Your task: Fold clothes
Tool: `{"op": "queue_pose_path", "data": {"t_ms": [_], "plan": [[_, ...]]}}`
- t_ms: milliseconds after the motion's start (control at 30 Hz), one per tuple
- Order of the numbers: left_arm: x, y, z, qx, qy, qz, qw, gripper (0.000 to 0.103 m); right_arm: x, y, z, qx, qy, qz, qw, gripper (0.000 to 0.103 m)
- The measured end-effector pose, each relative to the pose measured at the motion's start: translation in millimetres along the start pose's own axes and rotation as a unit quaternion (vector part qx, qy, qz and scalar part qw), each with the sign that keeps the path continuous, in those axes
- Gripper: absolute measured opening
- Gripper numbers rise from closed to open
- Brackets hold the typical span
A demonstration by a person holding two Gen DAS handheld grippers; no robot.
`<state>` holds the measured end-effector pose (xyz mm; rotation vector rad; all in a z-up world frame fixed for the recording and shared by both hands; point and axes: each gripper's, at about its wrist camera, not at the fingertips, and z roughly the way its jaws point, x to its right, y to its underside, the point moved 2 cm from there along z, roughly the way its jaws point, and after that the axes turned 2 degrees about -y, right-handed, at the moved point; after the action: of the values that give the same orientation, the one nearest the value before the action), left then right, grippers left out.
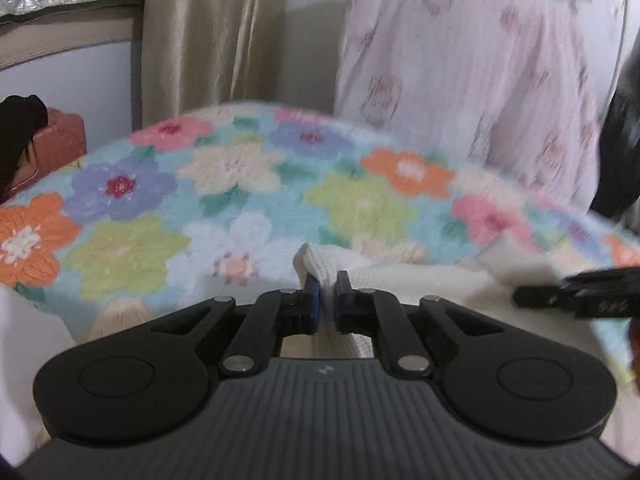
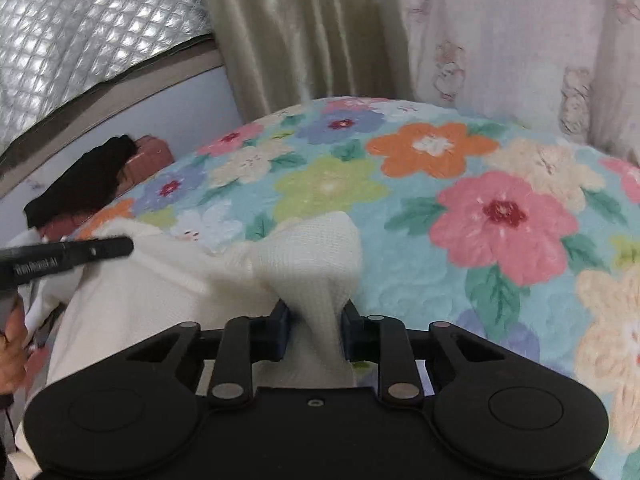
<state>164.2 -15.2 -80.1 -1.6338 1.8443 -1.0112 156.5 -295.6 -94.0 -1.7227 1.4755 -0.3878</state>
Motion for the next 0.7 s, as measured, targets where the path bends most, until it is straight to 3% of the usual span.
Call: {"op": "queue_pose_path", "data": {"t_ms": [33, 100, 233, 333, 433, 567, 633, 700], "plan": [[-2, 8, 12, -0.028, -0.016, -0.003, 0.9995, 0.021, 4, 1, 5, -0.015, 0.024, 0.000, 1.000, 0.042], [-10, 17, 24, -0.064, -0.035, -0.020, 0.9972, 0.027, 1, 3, 5, -0.023, 0.071, -0.031, 0.997, 0.053], [-22, 5, -1, -0.055, -0.015, -0.058, 0.9967, 0.038, -25, 1, -33, 0.020, 0.093, -0.051, 0.994, 0.055], [-14, 8, -13, -0.074, 0.005, -0.041, 0.9964, 0.047, -59, 10, -64, 0.029, 0.039, -0.091, 0.995, 0.056], [-4, 15, -21, -0.100, 0.026, -0.019, 0.9944, 0.047, -94, 33, -78, 0.004, 0.016, -0.159, 0.987, 0.063], [-3, 53, -16, -0.142, -0.025, 0.025, 0.9892, 0.058, -107, 82, -67, -0.049, 0.026, -0.196, 0.979, 0.066], [-9, 55, -21, -0.142, -0.029, 0.017, 0.9894, 0.064, -107, 105, -74, -0.042, 0.033, -0.203, 0.978, 0.066], [-17, 47, -31, -0.144, -0.034, -0.008, 0.9890, 0.064, -105, 114, -87, -0.033, 0.032, -0.196, 0.980, 0.066]]}}
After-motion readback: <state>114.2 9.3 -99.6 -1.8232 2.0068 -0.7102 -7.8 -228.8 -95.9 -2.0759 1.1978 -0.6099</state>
